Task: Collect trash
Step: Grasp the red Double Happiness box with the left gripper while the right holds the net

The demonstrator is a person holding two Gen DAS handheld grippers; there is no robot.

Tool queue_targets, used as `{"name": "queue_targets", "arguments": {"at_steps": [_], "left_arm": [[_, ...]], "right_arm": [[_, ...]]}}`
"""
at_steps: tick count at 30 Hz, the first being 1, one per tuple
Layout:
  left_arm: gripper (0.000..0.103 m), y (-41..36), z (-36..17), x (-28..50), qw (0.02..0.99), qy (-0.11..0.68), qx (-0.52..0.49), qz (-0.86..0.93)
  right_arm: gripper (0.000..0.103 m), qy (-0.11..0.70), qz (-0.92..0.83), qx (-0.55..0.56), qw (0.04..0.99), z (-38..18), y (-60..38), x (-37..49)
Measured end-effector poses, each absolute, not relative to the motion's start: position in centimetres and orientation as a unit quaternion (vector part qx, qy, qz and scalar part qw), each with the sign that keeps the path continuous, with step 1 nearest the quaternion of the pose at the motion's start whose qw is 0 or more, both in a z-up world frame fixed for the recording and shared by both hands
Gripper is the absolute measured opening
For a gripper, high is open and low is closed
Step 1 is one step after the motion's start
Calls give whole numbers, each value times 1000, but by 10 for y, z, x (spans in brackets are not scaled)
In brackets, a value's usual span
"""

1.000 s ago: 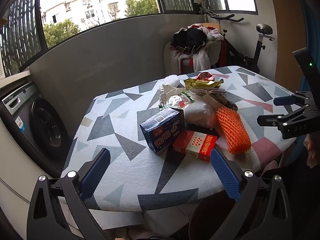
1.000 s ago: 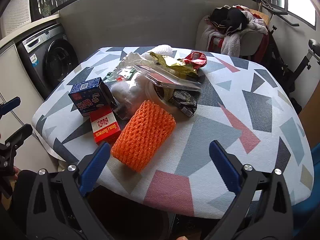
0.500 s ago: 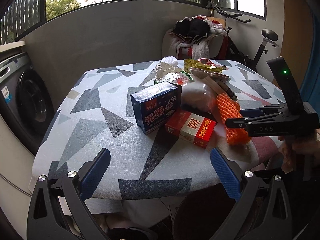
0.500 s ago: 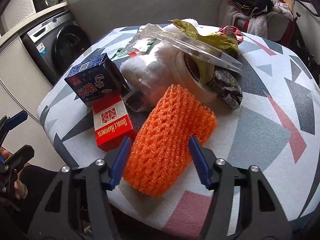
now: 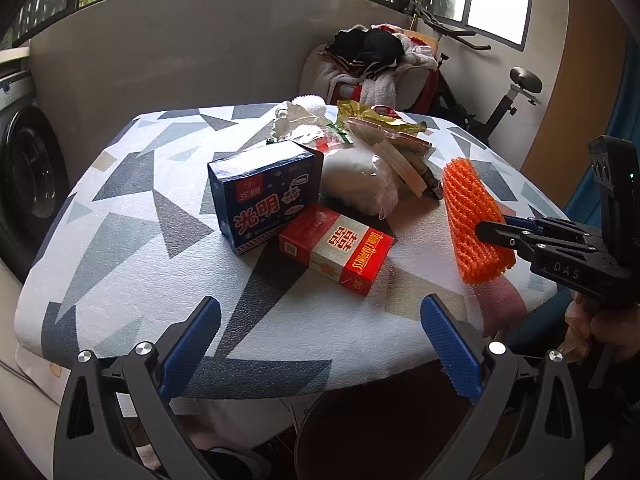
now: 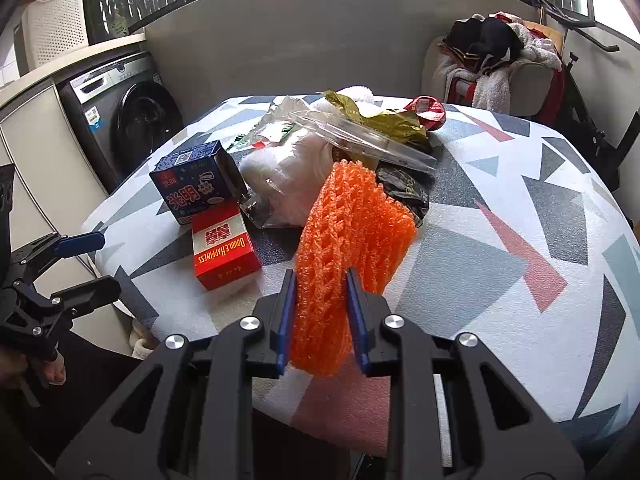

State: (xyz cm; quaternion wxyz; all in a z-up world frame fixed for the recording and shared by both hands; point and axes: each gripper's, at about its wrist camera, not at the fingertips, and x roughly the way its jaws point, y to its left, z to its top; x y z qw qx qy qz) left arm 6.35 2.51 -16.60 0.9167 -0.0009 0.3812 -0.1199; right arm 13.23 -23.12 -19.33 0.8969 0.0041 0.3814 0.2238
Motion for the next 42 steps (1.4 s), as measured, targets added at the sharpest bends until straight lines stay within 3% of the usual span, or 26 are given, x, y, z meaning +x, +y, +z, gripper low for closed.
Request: {"name": "queue_targets", "arguments": {"at_steps": [7,22,35,37,42], "left_arm": [[98,-10,-175,102,898,375,88,-212],[98,7,-209,163,877,413,54,-238],[98,-12,-226,179,856,452,117,-221],[90,-13,-225,178,858,449,120,-218],[90,-18,-219,160,857,448,114,-230]], "right_arm": [[27,374,233,35,897,-195,-249,136],[27,373,250,69,891,-206,-263,143],[27,380,248,75,888,-213,-267,145],[27,380,248,74,888,-212,-266,144],[27,377,251,67,889,-208,-263,141]]}}
